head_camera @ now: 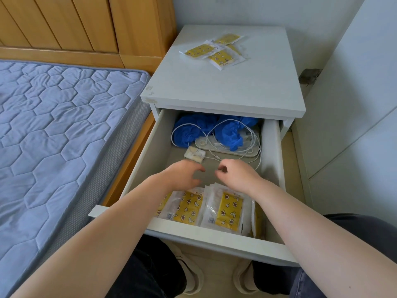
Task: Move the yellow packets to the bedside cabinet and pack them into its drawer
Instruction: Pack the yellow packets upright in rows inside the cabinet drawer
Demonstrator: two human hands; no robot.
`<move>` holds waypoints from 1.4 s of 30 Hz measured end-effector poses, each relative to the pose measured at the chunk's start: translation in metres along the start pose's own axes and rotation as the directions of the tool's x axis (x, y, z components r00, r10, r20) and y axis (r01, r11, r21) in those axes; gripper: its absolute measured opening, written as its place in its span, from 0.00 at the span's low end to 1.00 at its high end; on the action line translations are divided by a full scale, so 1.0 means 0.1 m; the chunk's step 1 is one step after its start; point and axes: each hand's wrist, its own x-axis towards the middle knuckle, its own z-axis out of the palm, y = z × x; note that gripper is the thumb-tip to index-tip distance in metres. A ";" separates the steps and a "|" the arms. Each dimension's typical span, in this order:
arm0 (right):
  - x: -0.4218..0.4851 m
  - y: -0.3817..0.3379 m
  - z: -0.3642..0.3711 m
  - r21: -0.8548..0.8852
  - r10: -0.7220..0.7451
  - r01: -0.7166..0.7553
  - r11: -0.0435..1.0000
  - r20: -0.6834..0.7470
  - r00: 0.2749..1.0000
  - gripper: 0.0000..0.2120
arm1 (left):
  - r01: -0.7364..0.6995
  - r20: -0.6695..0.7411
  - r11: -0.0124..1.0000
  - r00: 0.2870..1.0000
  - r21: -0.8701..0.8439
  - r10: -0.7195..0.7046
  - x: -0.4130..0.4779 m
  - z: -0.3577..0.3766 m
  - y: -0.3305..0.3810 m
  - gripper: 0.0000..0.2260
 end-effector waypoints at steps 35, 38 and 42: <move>1.36 -0.10 -1.85 -0.177 -0.165 0.117 0.977 -0.290 0.943 0.24 | 0.199 -0.513 0.979 0.836 -0.049 -0.196 1.31 -1.63 -0.03 0.28; 1.58 -0.12 -1.80 -0.221 -0.177 0.110 0.969 -0.313 0.933 0.25 | 0.190 -0.558 0.982 0.813 -0.017 -0.166 1.41 -1.70 -0.11 0.29; 1.79 -0.07 -1.67 -0.250 -0.108 0.011 0.968 -0.376 0.920 0.28 | 0.193 -0.575 0.979 0.809 0.060 -0.124 1.59 -1.80 -0.19 0.29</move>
